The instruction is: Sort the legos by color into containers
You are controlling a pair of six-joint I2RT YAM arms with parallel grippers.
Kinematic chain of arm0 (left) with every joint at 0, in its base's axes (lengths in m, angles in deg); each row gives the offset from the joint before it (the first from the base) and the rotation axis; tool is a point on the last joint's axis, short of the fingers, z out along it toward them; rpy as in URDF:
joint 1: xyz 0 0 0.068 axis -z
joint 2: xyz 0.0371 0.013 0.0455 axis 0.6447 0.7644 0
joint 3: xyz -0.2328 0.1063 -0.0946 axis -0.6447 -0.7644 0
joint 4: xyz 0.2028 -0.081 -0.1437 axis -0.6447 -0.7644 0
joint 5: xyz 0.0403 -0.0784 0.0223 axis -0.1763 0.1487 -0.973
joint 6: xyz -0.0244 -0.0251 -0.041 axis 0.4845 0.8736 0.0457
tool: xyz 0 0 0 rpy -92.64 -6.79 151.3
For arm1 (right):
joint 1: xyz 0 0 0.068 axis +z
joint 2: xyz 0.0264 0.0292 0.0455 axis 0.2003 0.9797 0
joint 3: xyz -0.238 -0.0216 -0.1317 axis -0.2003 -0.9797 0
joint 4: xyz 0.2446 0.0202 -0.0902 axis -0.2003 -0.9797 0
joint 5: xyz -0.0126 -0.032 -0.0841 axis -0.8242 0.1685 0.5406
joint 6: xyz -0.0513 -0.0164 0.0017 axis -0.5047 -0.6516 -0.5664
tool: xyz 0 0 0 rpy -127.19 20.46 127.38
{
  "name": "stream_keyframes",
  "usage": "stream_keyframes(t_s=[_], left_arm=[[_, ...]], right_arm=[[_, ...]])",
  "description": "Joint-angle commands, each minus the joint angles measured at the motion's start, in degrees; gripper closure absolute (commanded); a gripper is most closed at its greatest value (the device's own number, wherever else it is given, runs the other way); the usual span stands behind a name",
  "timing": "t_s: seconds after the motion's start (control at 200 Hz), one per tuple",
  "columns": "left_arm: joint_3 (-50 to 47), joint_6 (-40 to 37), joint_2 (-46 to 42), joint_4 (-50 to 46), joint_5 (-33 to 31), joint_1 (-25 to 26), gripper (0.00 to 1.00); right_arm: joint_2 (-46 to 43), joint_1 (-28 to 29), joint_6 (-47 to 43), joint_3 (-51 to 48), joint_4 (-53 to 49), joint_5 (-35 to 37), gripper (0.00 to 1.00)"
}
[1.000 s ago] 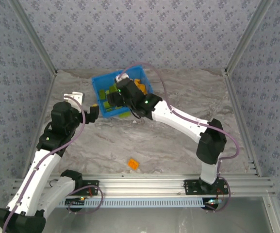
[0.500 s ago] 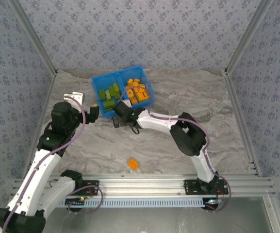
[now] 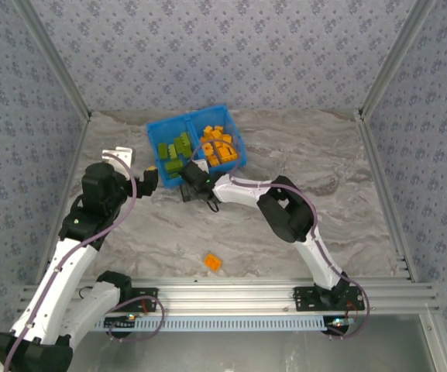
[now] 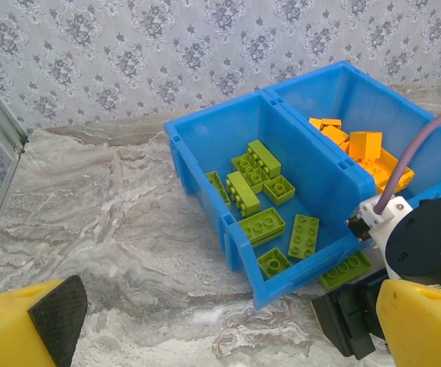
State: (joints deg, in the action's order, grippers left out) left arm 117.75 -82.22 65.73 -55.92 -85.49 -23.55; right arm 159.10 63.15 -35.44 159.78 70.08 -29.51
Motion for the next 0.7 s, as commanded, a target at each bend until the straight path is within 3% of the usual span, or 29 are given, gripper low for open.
stream_keyframes(t_s=[0.0, 0.435, 0.695], left_arm=[[-0.1, -1.0, -0.3, 1.4, -0.2, -0.3, 0.01], [-0.1, -0.9, -0.3, 1.4, 0.0, -0.3, 0.01], [-0.1, -0.9, -0.1, 1.4, 0.1, -0.3, 0.01]], right_arm=[[3.2, 0.1, -0.1, 1.7, 1.5, 0.2, 0.09], [4.6, 0.0, -0.7, 2.2, -0.5, -0.2, 0.47], [-7.1, 2.0, -0.7, -8.9, 0.2, 0.5, 0.51]])
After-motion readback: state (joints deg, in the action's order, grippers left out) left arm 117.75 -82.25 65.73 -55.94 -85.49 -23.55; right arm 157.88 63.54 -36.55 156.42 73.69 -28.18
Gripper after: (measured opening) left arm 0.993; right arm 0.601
